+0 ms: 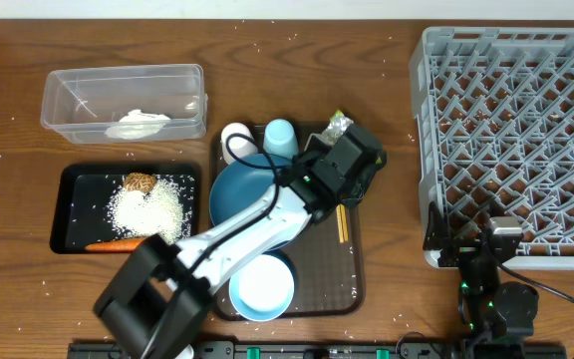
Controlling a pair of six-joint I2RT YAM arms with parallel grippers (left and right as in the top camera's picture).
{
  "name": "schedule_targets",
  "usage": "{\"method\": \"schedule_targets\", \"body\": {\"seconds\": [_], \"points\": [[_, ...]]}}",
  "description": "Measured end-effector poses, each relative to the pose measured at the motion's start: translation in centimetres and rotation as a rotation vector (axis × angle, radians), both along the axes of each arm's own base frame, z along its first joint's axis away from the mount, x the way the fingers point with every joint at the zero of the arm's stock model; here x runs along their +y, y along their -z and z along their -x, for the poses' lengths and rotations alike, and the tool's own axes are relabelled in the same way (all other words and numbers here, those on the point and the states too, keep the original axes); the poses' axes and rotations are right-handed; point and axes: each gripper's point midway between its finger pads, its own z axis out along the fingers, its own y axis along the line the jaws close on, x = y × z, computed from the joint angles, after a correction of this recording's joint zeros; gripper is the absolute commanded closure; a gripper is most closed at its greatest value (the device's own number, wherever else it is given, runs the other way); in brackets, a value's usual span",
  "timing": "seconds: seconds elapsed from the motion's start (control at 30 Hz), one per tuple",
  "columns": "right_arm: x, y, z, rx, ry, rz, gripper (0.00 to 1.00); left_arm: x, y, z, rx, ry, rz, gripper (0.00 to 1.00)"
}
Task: Sort waste into correct bins and load items into the dishwasher rack
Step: 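Lift the wrapper and carry it left toward the clear container, then open the left gripper to drop the wrapper into the container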
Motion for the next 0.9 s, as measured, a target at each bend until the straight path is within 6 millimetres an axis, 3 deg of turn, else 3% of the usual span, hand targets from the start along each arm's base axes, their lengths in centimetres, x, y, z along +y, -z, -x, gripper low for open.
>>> {"method": "schedule_targets", "body": {"seconds": [0.2,0.37,0.53,0.9], "points": [[0.0,0.0,0.0,0.0,0.0,0.0,0.01,0.8,-4.2,-0.4,-0.098,0.027,0.029,0.94],[0.0,0.0,0.0,0.0,0.0,0.0,0.01,4.0,-7.6,-2.6,-0.245,0.023,-0.026,0.94],[0.0,0.0,0.0,0.0,0.0,0.0,0.01,11.2,-9.1,-6.1,-0.321,-0.094,-0.16,0.94],[0.0,0.0,0.0,0.0,0.0,0.0,0.01,28.4,-7.4,-10.7,-0.224,-0.441,-0.32,0.94]]}}
